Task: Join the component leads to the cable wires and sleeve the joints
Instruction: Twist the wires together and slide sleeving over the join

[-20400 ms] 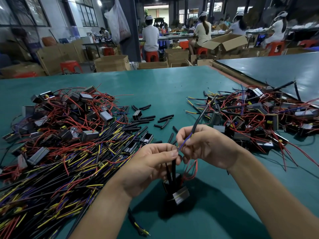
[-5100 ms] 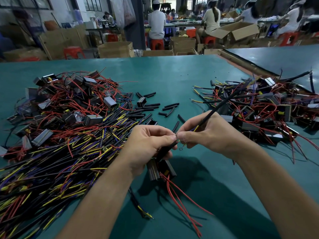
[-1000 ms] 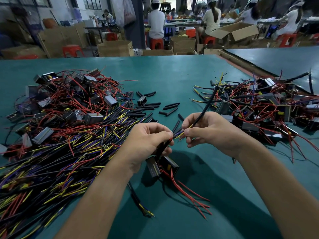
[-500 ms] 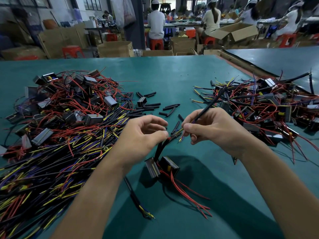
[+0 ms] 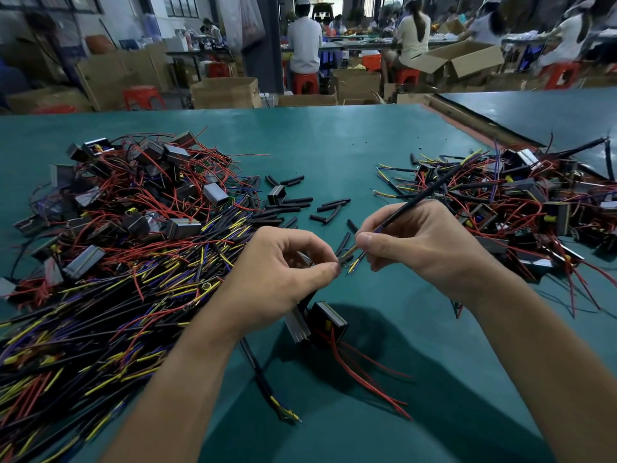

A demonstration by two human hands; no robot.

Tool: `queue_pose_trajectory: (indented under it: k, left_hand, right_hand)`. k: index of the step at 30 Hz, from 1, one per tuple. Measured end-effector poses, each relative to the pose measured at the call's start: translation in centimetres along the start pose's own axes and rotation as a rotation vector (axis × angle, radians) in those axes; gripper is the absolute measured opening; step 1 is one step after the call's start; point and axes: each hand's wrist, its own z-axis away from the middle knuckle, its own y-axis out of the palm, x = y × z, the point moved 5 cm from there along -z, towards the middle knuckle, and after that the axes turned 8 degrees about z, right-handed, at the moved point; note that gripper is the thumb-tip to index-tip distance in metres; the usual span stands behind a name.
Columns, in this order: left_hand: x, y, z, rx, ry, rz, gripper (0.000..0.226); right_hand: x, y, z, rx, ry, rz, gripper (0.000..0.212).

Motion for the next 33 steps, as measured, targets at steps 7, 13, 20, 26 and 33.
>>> queue_pose_trajectory:
  k: [7, 13, 20, 26, 33]
  left_hand:
    - [0.3, -0.35, -0.12, -0.142, -0.016, 0.011, 0.01]
    - [0.56, -0.1, -0.18, -0.115, -0.012, 0.045, 0.01]
    - [-0.04, 0.0, 0.09, -0.085, 0.015, 0.039, 0.008]
    - [0.26, -0.45, 0.0, -0.143, 0.004, -0.004, 0.016]
    - [0.34, -0.82, 0.07, -0.224, 0.004, -0.028, 0.012]
  right_hand:
    - [0.29, 0.21, -0.03, -0.048, -0.066, 0.05, 0.01]
    - [0.53, 0.3, -0.15, -0.09, -0.122, 0.113, 0.01]
    - [0.31, 0.46, -0.23, -0.092, -0.118, 0.163, 0.008]
    - [0.25, 0.57, -0.04, -0.079, -0.099, 0.244, 0.009]
    - [0.02, 0.72, -0.04, -0.067, -0.054, 0.276, 0.014]
